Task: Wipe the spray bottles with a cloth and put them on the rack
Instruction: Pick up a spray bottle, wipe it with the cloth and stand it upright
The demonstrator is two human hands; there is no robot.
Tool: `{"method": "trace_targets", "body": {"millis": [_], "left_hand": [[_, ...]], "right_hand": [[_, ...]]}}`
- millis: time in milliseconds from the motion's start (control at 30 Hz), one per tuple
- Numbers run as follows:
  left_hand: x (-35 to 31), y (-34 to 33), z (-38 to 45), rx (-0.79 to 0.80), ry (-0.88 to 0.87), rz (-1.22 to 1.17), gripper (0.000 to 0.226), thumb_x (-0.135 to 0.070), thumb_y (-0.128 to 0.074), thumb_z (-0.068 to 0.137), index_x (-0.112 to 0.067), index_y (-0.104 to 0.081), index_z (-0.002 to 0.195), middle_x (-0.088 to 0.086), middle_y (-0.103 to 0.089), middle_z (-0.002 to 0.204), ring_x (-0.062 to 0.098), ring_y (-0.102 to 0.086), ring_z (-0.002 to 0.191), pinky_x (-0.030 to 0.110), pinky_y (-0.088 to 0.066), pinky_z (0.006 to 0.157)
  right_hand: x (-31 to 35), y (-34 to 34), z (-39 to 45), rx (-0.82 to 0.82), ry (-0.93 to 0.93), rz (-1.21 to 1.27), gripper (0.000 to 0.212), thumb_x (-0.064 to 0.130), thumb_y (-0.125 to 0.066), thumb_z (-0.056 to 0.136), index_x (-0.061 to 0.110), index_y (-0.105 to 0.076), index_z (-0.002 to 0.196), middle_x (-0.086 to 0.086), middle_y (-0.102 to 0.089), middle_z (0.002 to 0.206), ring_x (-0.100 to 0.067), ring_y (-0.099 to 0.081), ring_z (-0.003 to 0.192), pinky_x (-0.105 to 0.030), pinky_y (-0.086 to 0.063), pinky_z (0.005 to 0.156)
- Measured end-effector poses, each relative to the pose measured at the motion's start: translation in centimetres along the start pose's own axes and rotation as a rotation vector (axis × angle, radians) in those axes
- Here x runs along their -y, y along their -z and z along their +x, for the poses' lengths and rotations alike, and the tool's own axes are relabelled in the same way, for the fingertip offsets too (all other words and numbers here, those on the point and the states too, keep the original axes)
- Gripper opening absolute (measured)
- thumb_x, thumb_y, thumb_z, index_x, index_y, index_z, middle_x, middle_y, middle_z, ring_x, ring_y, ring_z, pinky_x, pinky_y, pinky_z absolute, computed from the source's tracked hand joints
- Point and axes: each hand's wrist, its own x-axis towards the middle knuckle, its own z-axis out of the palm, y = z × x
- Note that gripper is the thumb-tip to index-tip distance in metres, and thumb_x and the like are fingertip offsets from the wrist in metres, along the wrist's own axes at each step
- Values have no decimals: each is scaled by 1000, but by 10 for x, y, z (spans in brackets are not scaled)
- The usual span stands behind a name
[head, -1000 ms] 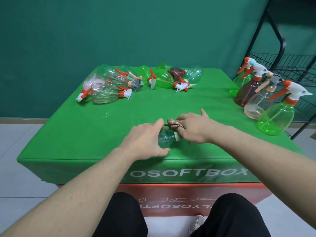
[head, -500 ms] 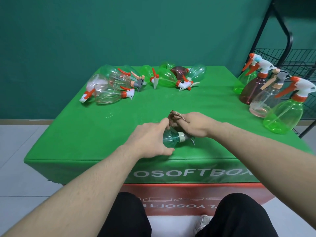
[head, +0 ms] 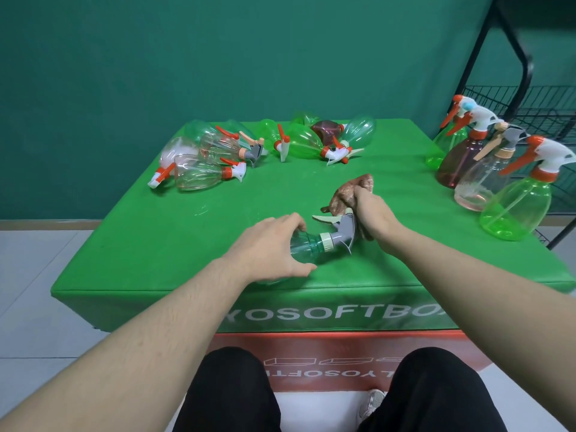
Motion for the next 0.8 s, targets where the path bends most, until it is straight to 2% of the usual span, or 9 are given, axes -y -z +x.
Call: {"method": "trace_targets", "body": {"millis": [67,133,233,400,467,533,633,700,800], "left_hand": [[3,2,1,40,-34,31,86,-64,-73,80,-22,-41,149,-2,-49,147,17,-47,130,38,-42,112],[5,6,1,104,-43,42,91,-60,-73,80,-24,-36,155,0,-38,154,19,-40,138,41,-38,118],[5,13,2,170,2,7,90,-49,-75,82,-22,-32,156,4,-39,154,20,-47,132,38,-43,113],[2,15,4,141,97,-92,82,-45,-79,84,-23,-39,152,9,-64,129,22,-65,107,38,-53,93],[3,13,4,96,119,-127,81,-46,-79,85,-24,-39,152,7,-60,132,17,-63,104,32,-52,90],[2,10,4,26,138,-159,83,-49,-77,86,-26,-38,155,5,-53,145,18,-57,120,31,-48,100],[-2,2,5,-72,188,-182,85,-53,-75,87,-31,-33,158,3,-49,138,17,-54,111,33,-49,93],[-7,-4,9,-148,234,-186,85,-55,-75,85,-34,-34,157,3,-50,133,21,-55,110,36,-52,92],[-16,-12,16,-251,280,-175,84,-58,-74,85,-35,-34,156,5,-49,131,26,-58,110,40,-54,94]], "right_hand": [[-4,3,-3,-17,-92,116,56,43,-23,105,8,-66,113,-16,-68,119,-28,-64,104,-38,-48,95],[-12,7,-5,-24,-152,221,54,45,-26,104,11,-68,109,-17,-72,112,-31,-69,104,-47,-50,103],[-22,12,-10,-32,-181,273,51,45,-29,102,12,-66,102,-14,-73,98,-32,-70,100,-52,-50,103],[-24,14,-25,-17,-185,401,45,42,-35,101,11,-67,104,-10,-73,90,-31,-70,94,-53,-52,102],[-18,13,-38,-2,-183,451,42,37,-35,104,10,-67,101,-7,-73,83,-28,-70,89,-49,-53,100],[-15,11,-47,8,-189,518,38,34,-35,105,13,-64,93,-4,-70,76,-24,-68,80,-44,-55,94],[-11,4,-53,37,-222,629,34,30,-33,107,17,-56,86,1,-66,67,-18,-64,69,-36,-55,79],[-7,-3,-58,46,-231,676,33,30,-33,107,17,-57,88,-1,-67,72,-19,-65,71,-37,-55,80],[3,-13,-63,36,-245,750,32,28,-36,106,12,-63,99,-10,-71,90,-25,-67,81,-47,-55,92]]}}
